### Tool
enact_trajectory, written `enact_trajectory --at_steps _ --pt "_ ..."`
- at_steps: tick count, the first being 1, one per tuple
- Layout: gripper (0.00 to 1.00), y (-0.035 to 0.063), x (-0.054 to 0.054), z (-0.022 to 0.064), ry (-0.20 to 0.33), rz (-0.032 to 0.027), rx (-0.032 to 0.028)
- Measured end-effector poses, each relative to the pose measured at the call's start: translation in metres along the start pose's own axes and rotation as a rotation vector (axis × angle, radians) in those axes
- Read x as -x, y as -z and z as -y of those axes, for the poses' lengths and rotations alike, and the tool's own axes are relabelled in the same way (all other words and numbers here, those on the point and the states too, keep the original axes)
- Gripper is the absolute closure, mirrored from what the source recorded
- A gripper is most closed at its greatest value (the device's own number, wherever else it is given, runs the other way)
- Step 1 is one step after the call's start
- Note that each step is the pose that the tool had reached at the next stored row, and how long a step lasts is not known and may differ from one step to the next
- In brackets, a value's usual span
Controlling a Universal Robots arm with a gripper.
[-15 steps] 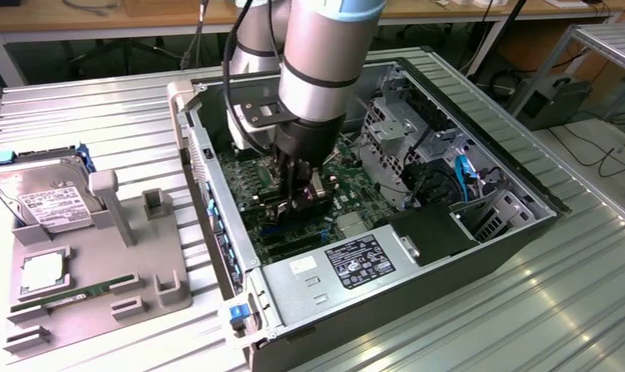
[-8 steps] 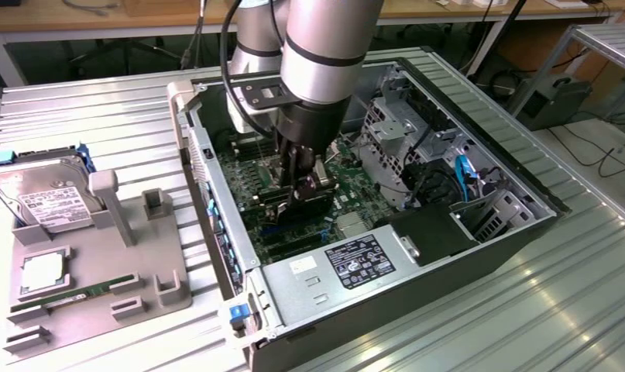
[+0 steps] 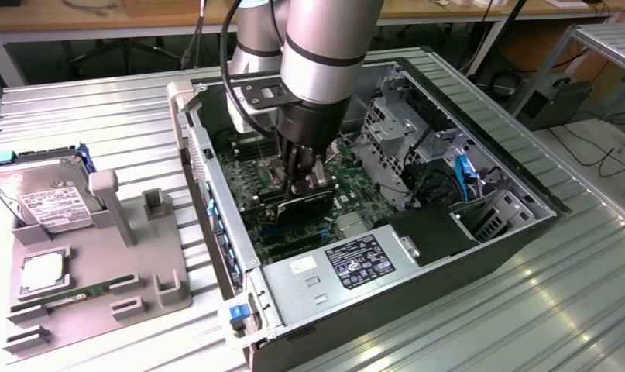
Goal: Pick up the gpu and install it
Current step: 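Insert the gpu into the slot, then press down on the gpu until it lock into place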
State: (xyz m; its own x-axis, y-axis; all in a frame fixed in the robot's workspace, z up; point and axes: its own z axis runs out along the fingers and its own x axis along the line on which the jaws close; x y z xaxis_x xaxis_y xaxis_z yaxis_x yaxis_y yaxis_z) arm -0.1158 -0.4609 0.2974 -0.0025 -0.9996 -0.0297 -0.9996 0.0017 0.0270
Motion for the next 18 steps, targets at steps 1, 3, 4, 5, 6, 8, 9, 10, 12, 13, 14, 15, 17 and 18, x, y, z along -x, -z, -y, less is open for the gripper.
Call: enact_trajectory --at_steps 1,3,4,5,6,8,9,10,12,13,14,15,17,18 --pt "0.81 0.0 0.0 0.0 0.0 0.0 0.0" --pt "0.89 0.0 0.0 0.0 0.0 -0.0001 0.0" --pt "0.89 0.0 0.0 0.0 0.0 -0.0001 0.0" --pt "0.89 0.0 0.0 0.0 0.0 0.0 0.0" --pt "0.89 0.0 0.0 0.0 0.0 -0.0001 0.0" --pt "0.89 0.0 0.0 0.0 0.0 -0.0001 0.0" --pt "0.89 0.0 0.0 0.0 0.0 0.0 0.0" --pt "0.89 0.0 0.0 0.0 0.0 0.0 0.0" --pt "0.89 0.0 0.0 0.0 0.0 0.0 0.0" --pt "0.89 0.0 0.0 0.0 0.0 0.0 0.0" --pt "0.89 0.0 0.0 0.0 0.0 -0.0001 0.0" --pt "0.89 0.0 0.0 0.0 0.0 0.0 0.0" --pt "0.89 0.0 0.0 0.0 0.0 0.0 0.0" --pt "0.89 0.0 0.0 0.0 0.0 0.0 0.0"
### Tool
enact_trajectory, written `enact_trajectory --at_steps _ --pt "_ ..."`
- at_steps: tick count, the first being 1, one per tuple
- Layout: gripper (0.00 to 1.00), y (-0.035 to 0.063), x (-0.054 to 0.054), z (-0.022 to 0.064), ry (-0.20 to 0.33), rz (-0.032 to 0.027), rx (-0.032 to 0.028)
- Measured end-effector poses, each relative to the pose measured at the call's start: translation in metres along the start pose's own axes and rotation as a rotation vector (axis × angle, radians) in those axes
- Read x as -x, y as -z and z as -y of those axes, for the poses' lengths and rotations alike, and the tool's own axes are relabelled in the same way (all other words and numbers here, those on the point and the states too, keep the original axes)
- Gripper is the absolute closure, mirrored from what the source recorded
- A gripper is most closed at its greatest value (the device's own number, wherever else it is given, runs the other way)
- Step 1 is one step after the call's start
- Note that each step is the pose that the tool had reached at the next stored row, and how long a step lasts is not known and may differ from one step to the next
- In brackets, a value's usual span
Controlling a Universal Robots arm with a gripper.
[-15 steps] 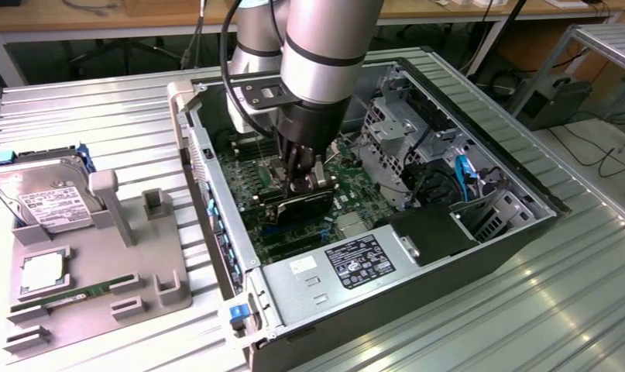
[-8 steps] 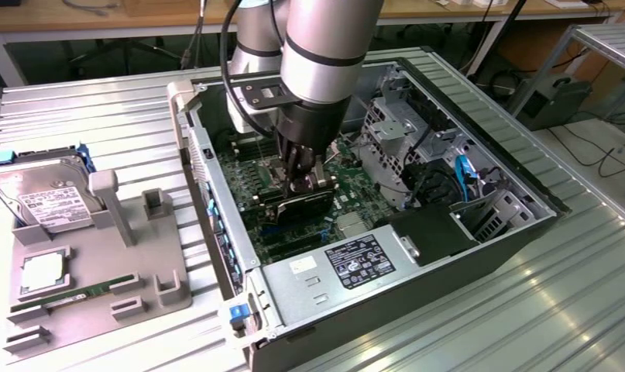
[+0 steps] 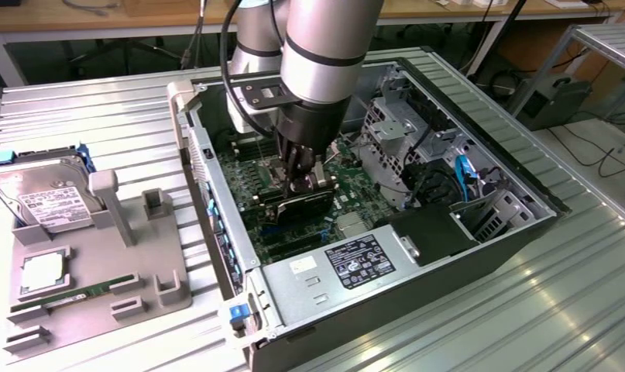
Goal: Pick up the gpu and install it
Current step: 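Press down on the gpu until it lock into place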
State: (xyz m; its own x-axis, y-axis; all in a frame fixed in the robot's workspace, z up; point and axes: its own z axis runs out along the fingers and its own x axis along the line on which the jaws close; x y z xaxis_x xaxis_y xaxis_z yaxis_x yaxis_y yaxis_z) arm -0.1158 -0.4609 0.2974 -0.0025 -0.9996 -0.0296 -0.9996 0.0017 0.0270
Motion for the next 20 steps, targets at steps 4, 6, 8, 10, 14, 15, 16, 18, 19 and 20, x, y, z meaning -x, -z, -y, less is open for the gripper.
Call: enact_trajectory --at_steps 4,6,8,10,14,15,16,18,19,20 --pt "0.89 -0.0026 0.001 0.0 0.0 -0.0002 -0.0004" --pt "0.89 -0.0056 0.002 0.0001 0.0 0.0 -0.0007" --pt "0.89 -0.0085 0.003 0.0002 0.0 -0.0001 -0.0007" --pt "0.89 -0.012 0.005 0.0003 0.0 0.0 -0.0009" --pt "0.89 -0.0166 0.007 0.0003 0.0 -0.0008 -0.0021" --pt "0.89 -0.017 0.007 0.0002 0.0 -0.0007 -0.0025" --pt "0.89 -0.0173 0.007 0.0001 0.0 -0.0007 -0.0028" --pt "0.89 -0.0181 0.008 -0.0002 0.0 -0.0009 -0.0034" --pt "0.89 -0.0185 0.008 -0.0002 0.0 -0.0009 -0.0038" --pt "0.89 -0.0188 0.008 -0.0003 0.0 -0.001 -0.004"
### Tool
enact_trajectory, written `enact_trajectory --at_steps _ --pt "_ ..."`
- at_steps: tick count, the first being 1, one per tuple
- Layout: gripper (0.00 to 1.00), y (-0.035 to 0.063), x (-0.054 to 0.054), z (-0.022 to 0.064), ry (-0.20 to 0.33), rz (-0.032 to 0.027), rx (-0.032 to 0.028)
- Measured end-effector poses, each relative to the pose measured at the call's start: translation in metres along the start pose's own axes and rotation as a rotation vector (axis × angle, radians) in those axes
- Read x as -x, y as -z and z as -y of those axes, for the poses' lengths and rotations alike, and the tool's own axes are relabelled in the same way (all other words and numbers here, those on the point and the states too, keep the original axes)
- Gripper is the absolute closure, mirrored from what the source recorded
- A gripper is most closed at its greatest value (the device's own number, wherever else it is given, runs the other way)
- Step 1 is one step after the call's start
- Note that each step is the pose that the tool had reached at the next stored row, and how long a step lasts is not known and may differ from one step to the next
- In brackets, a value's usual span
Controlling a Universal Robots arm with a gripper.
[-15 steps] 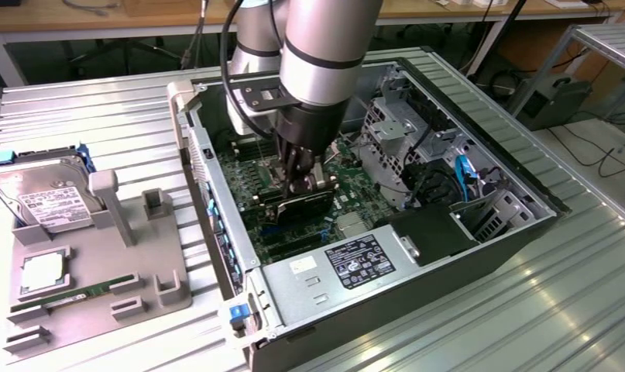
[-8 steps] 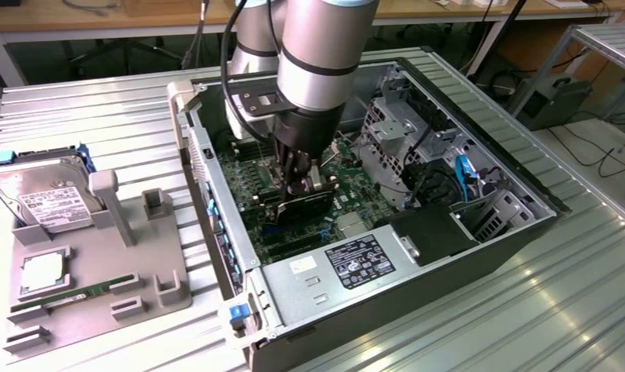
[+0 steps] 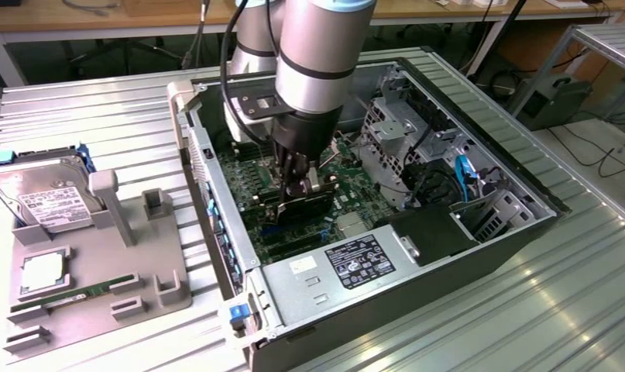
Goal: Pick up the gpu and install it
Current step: 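Press down on the gpu until it lock into place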
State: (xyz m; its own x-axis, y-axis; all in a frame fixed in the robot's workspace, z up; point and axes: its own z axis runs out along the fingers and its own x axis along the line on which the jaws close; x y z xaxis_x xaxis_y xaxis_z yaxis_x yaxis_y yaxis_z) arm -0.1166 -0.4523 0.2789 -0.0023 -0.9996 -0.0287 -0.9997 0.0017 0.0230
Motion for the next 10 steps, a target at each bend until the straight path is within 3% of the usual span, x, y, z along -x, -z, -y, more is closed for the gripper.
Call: enact_trajectory --at_steps 10 --pt "0.89 -0.0036 0.001 -0.0031 0.0 -0.0015 -0.0038"
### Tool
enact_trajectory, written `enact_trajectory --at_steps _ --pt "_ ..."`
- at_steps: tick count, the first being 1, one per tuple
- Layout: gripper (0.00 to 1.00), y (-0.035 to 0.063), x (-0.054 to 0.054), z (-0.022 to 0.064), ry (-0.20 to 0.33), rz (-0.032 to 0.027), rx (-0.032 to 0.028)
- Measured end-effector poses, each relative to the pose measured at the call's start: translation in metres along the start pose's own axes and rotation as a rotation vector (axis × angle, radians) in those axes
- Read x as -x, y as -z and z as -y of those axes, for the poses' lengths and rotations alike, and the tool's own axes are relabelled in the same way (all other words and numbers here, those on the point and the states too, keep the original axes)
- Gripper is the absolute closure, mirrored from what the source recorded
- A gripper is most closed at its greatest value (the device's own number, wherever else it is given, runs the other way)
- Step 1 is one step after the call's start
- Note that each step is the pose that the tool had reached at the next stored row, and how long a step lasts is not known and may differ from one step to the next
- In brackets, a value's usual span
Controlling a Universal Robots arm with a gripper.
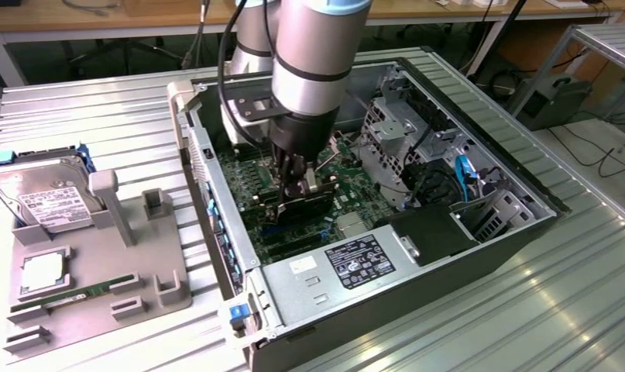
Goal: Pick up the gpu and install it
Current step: 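Press down on the gpu until it lock into place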
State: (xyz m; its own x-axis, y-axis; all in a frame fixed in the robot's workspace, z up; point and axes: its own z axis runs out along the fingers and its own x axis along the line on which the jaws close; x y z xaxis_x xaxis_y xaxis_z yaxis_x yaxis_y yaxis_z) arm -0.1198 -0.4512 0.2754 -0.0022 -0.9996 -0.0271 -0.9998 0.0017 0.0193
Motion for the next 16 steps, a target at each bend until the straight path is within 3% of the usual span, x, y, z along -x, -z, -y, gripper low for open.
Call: enact_trajectory --at_steps 11,16 --pt "0.89 -0.0046 0.001 -0.002 0.0 0.0004 -0.0074" --pt "0.89 0.0171 0.002 -0.0025 0.0 0.0003 -0.0074"
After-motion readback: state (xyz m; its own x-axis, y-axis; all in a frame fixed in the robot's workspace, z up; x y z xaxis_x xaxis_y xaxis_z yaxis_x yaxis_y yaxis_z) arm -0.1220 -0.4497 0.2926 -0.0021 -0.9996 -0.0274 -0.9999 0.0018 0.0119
